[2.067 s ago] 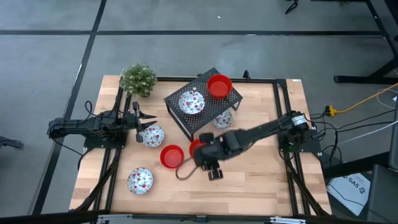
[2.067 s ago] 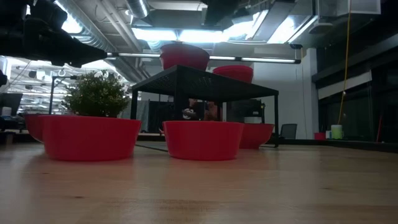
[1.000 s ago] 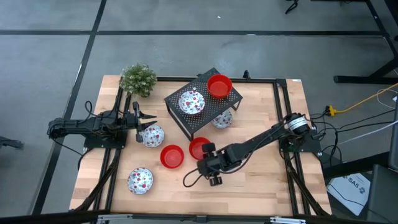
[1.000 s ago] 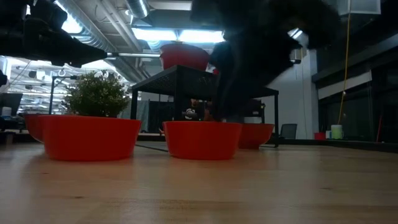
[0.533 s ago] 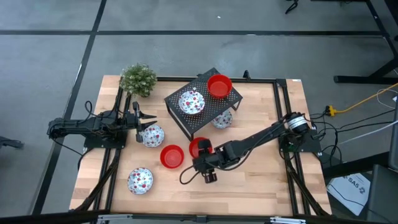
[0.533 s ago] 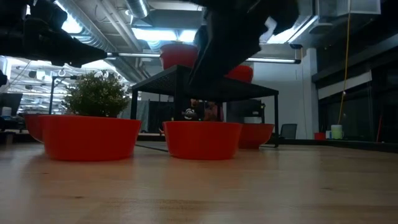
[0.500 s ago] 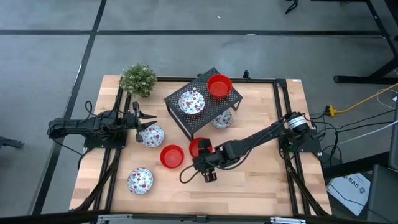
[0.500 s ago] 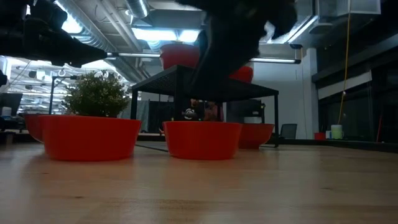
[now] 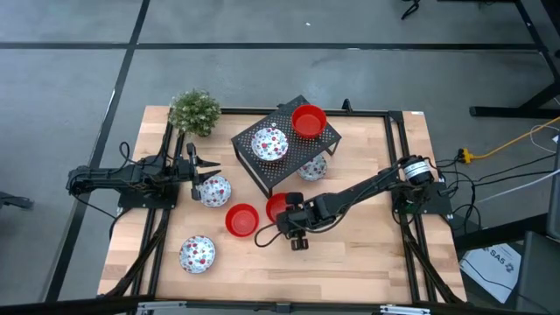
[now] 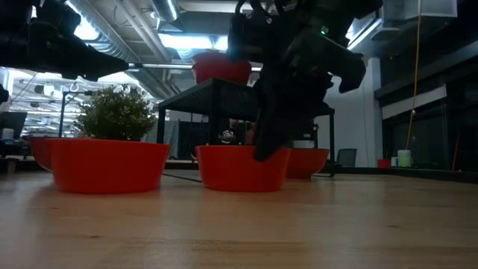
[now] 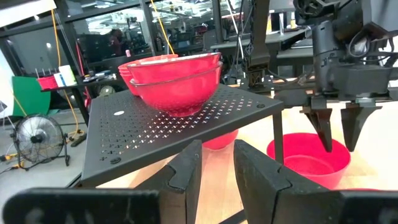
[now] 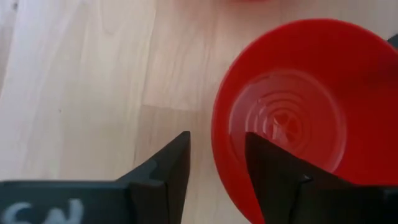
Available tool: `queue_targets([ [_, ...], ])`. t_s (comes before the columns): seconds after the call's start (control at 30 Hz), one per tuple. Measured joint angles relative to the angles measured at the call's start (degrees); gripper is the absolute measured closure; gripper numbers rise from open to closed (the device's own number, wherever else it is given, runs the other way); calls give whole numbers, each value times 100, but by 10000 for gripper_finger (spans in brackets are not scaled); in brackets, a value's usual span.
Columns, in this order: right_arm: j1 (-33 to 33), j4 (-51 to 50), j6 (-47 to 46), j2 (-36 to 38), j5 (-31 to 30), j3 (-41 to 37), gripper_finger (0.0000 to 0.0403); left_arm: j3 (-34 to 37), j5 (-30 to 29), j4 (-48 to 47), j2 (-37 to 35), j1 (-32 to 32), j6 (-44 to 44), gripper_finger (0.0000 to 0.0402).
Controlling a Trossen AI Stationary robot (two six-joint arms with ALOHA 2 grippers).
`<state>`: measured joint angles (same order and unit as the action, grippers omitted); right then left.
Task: Pick & Place Mini bowls
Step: Stack the red bowl on the red bowl on the shelf
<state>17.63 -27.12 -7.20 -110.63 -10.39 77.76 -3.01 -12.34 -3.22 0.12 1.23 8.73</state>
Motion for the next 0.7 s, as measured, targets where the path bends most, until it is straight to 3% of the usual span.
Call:
queue_targets([
  [0.27,0,-75,-133,0,140,13,385,-1,0,0,1,-1,0,313],
  [0.7,250,-154,-625,7,758,251,396,-2,0,0,0,0,0,313],
])
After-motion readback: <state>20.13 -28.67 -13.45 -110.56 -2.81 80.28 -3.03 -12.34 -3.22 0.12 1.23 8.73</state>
